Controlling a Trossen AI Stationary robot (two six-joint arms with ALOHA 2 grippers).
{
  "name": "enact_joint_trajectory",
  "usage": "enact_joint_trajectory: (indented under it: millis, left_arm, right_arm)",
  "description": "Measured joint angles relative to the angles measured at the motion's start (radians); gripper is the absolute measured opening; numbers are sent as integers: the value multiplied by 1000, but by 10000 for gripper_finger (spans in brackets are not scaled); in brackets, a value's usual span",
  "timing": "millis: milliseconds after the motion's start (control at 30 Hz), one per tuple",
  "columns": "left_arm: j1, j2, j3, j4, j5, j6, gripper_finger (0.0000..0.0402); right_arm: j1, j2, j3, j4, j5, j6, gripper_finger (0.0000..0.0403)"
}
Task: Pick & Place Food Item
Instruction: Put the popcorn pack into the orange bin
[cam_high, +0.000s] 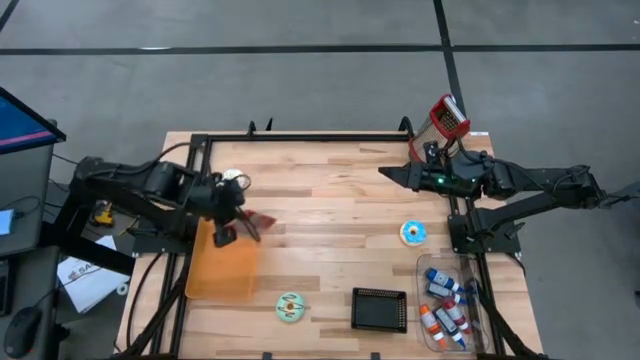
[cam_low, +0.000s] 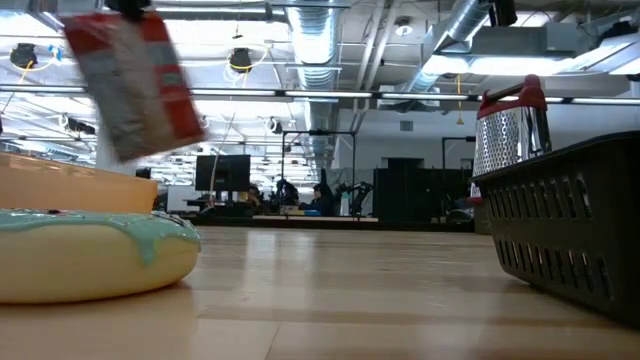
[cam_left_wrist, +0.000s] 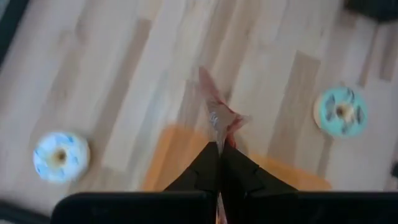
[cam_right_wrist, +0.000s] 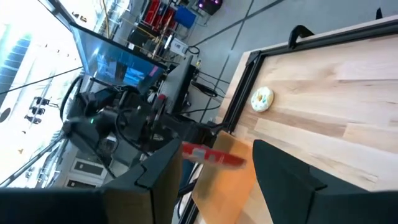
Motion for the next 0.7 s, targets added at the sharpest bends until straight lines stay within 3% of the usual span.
enact_joint_trajectory:
  millis: [300, 467, 700]
  left_arm:
    - [-236, 10, 3, -151, -21, -267, 0]
    - [-274, 49, -61, -182, -12, -281, 0]
    - [-276, 78, -244, -121, 7, -279, 0]
  right_arm:
    - [-5, 0, 0, 3, -9, 4, 189]
    - [-5, 0, 0, -3, -10, 4, 189]
    - [-4, 1, 0, -14, -22, 0, 189]
